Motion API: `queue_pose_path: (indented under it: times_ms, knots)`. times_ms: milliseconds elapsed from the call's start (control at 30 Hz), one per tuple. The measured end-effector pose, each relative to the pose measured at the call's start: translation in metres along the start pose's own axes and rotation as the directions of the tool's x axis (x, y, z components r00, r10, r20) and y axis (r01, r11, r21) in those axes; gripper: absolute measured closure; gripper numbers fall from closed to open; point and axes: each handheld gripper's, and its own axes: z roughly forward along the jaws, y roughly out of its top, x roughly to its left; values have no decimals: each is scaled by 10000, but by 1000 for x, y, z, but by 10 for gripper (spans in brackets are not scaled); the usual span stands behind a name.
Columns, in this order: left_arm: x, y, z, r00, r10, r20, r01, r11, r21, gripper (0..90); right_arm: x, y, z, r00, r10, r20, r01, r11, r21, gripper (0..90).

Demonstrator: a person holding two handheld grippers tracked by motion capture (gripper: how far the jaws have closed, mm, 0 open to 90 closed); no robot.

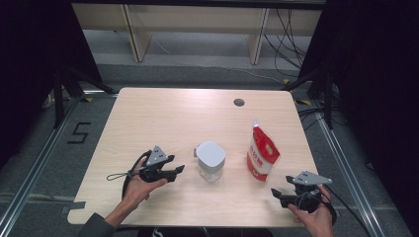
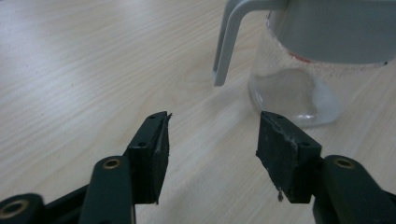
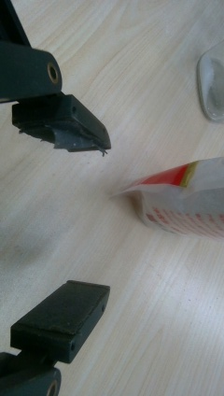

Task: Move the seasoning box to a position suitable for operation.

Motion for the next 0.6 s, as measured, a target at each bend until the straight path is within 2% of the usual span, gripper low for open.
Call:
queue_pose_path:
  times_ms: [33,67,100,233,400,533,600]
  knots:
    - [-1,3,2,10000,16,19,-16,10000,-69,460,0,0,0,10000,-14,4,14,10000,-8,257]
    - [-2,4,5,10000,16,78,-15,9998,-180,477,3,-1,0,9994,359,-10,-359,9993,69,257]
    - [-3,7,9,9999,10,171,-5,9996,-269,489,3,-1,-1,9991,419,-20,-419,9991,73,257]
    - [-4,15,18,9990,410,188,-400,9979,-501,529,2,0,-1,9994,337,5,-337,9994,73,258]
    - [-5,23,32,9962,835,239,-826,9959,-369,575,3,-1,0,9994,353,-31,-352,9993,87,262]
    - [-2,27,40,9978,643,168,-634,9966,-520,613,2,-1,-1,9995,317,-11,-317,9995,73,265]
    - [1,29,43,9975,527,466,-497,9968,-631,659,2,-1,0,9993,378,-55,-377,9993,87,265]
